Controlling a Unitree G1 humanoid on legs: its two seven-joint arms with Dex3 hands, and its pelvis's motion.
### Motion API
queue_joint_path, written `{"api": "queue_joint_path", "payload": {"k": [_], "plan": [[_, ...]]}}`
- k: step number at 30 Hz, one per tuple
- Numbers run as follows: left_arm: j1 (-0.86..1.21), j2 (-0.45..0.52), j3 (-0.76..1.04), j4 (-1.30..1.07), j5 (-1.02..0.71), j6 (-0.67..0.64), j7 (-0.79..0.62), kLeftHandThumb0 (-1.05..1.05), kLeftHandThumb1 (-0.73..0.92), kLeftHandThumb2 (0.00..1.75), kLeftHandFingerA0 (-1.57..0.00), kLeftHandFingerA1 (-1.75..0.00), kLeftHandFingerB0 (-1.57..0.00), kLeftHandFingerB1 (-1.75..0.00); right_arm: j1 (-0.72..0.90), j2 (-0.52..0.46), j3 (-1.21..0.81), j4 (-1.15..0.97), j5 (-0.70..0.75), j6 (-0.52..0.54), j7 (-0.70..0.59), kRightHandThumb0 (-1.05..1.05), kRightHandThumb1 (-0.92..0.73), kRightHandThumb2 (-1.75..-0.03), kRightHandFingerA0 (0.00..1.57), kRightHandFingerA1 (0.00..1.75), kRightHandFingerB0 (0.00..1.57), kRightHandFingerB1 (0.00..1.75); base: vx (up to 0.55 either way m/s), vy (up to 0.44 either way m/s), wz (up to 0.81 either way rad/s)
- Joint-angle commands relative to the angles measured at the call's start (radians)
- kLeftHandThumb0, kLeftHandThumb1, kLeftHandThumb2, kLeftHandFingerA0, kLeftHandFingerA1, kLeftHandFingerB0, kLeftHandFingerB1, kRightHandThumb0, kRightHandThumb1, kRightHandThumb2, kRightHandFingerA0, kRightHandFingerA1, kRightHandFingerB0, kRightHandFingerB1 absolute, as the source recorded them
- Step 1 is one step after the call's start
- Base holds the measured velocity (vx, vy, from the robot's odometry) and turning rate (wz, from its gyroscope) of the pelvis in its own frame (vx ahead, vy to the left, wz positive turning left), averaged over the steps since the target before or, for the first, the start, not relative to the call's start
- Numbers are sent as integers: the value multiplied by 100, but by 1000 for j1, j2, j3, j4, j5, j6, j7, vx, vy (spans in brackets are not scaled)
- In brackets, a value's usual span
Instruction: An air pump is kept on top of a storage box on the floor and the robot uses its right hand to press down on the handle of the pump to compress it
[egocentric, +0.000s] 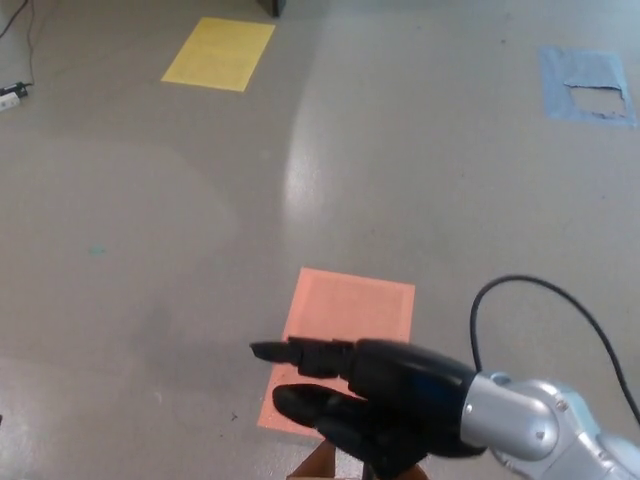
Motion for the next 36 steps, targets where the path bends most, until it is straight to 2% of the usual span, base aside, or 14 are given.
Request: {"api": "queue_joint_path", "payload": {"k": [1,4,10,18,19,23,24,25,28,29,30,33,34,36], "plan": [[10,26,5,8,2,-20,-8,-32,64,114,0,-48,0,-47,-1,101,28,393,-71,-38,-91,-91,-82,-115,3,19,3,13,0,0,0],[11,25,5,7,1,-20,-10,-32,63,114,0,-48,0,-48,-34,148,40,565,-99,-61,-140,-91,-82,-114,7,25,6,14,0,0,0],[8,24,11,7,-6,-16,-10,-32,63,114,0,-48,0,-47,-77,235,30,807,-103,-82,-214,-93,-81,-115,7,22,6,13,0,0,0],[11,15,6,1,0,-23,4,-32,63,114,0,-48,0,-47,-136,324,38,1078,-136,-95,-339,-88,-77,-112,9,36,9,24,0,0,0],[16,8,-1,-2,7,-25,11,-31,63,114,-1,-48,-1,-48,-138,338,43,1114,-144,-87,-368,-79,-72,-112,5,42,3,30,0,0,0],[23,7,4,-7,0,-31,3,-31,64,114,-1,-48,-1,-48,-131,371,28,1179,-140,-92,-417,-83,-73,-111,18,47,0,34,0,0,0],[19,8,5,-6,0,-29,7,-57,90,67,-21,-33,-13,-28,-133,376,23,1193,-138,-100,-426,-84,-74,-111,18,47,0,34,0,0,0],[14,10,4,-5,2,-27,10,-31,64,114,0,-48,0,-47,-132,378,20,1206,-137,-109,-436,-86,-76,-112,19,46,0,35,0,0,0],[11,11,1,-6,3,-25,-3,-31,65,115,0,-48,0,-47,-128,378,11,1233,-136,-126,-456,-86,-76,-112,16,45,0,35,0,0,0],[16,12,-5,-7,11,-29,1,-58,90,67,-23,-34,-15,-28,-122,381,9,1238,-136,-127,-463,-37,-47,-108,0,47,0,47,0,0,0],[24,13,-12,-8,18,-35,4,-58,89,66,-23,-34,-15,-28,-113,385,6,1246,-135,-129,-474,-36,-48,-108,0,47,0,47,0,0,0],[30,12,-16,-8,19,-36,1,-58,89,66,-23,-34,-15,-28,-107,391,0,1269,-136,-150,-490,-36,-48,-108,0,46,0,47,0,0,0],[36,11,-16,-9,18,-36,-4,-59,89,66,-23,-34,-15,-28,-102,392,4,1277,-143,-160,-501,-85,-75,-101,16,41,12,39,0,0,0],[44,9,-17,-10,15,-37,-12,-59,89,66,-23,-34,-15,-28,-95,393,8,1290,-153,-174,-518,-85,-75,-101,16,41,12,39,0,0,0]]}}
